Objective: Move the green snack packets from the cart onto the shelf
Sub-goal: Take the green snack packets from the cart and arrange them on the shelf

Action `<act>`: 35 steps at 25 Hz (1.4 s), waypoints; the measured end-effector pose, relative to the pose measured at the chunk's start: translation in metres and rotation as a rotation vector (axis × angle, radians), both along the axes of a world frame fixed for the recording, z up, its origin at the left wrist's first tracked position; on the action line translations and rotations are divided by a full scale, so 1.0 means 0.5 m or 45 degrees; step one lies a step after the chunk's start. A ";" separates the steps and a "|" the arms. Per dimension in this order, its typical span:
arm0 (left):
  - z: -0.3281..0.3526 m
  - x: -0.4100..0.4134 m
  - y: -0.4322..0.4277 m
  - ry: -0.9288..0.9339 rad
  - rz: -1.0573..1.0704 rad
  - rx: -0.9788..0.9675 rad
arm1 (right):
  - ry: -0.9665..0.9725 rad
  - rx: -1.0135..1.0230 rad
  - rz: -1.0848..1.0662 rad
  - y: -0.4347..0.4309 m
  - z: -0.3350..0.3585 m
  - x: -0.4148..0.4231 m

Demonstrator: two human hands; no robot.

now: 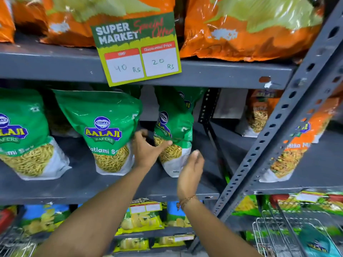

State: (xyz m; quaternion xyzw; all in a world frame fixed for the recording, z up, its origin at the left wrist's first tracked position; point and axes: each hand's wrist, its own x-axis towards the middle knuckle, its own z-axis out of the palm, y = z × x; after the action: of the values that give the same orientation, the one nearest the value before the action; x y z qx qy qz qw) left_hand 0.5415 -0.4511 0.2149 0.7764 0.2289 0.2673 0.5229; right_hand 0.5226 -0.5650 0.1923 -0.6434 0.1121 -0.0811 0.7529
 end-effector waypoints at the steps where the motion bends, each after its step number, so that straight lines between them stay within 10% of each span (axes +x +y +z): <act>1: -0.006 0.009 0.002 0.095 -0.172 -0.152 | -0.026 -0.002 0.078 0.024 0.004 -0.003; 3: -0.018 0.012 -0.012 0.084 -0.464 -0.422 | -0.034 0.011 0.225 0.050 0.020 0.014; 11: -0.072 -0.071 -0.066 0.063 -0.463 -0.088 | 0.208 0.437 0.315 -0.024 0.042 0.129; 14: -0.051 -0.102 -0.036 0.079 -0.527 -0.158 | 0.283 0.085 -0.102 0.006 0.034 0.073; 16: -0.039 -0.148 0.019 -0.206 -0.273 -0.127 | 0.250 -0.225 -0.465 0.063 0.027 -0.030; 19: 0.014 -0.240 0.203 -0.688 0.420 -0.333 | -0.490 -0.203 0.308 0.244 0.047 -0.200; 22: 0.064 -0.309 0.461 -0.707 0.959 -0.391 | -0.533 -0.285 0.764 0.462 0.119 -0.236; 30: 0.101 -0.294 0.756 -0.466 0.306 -0.498 | -0.252 -0.002 0.291 0.680 0.202 -0.118; 35: -0.016 -0.349 0.722 -0.089 -0.154 -0.443 | -0.086 -0.017 0.697 0.689 0.048 -0.204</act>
State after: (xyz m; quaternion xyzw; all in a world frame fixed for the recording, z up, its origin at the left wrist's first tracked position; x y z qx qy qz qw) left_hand 0.3672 -0.0903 0.2071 0.6767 0.2063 0.2188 0.6721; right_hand 0.4206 -0.2207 0.2162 -0.6516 -0.0917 0.1034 0.7459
